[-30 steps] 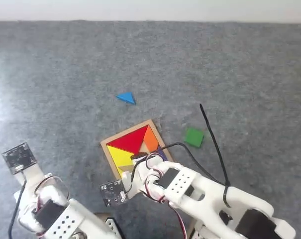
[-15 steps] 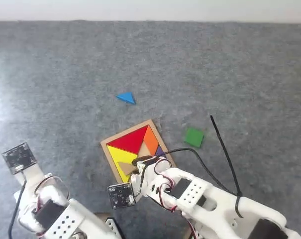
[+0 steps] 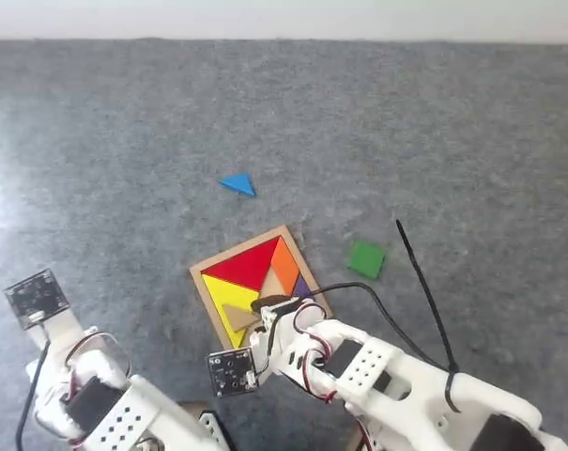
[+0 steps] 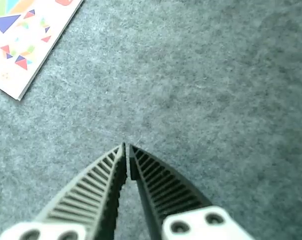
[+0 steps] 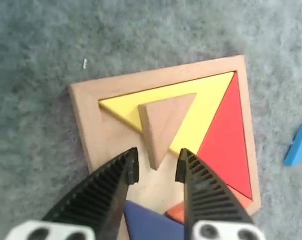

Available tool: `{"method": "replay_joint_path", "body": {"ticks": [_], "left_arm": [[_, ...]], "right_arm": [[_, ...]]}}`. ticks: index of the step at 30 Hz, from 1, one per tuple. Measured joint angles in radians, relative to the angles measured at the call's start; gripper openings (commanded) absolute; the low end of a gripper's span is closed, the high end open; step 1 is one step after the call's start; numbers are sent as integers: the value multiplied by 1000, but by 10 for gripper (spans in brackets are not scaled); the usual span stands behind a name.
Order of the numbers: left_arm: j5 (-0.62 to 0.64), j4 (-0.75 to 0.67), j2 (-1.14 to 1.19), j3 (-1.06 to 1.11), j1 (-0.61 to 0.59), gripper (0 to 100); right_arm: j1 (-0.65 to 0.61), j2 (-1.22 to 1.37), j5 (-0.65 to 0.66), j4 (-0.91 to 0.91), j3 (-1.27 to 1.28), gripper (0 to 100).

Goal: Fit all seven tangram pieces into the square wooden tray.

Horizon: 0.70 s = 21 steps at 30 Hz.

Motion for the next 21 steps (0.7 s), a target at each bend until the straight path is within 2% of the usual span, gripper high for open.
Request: {"method": "replay_joint_path", "body": {"ticks": [12, 21], "left_arm": [[0, 0, 0, 0, 0, 15], [0, 0, 0, 0, 0, 15]], "right_arm": [[-17, -124, 166, -58, 124, 143], [12, -74, 229, -118, 127, 139]]}}
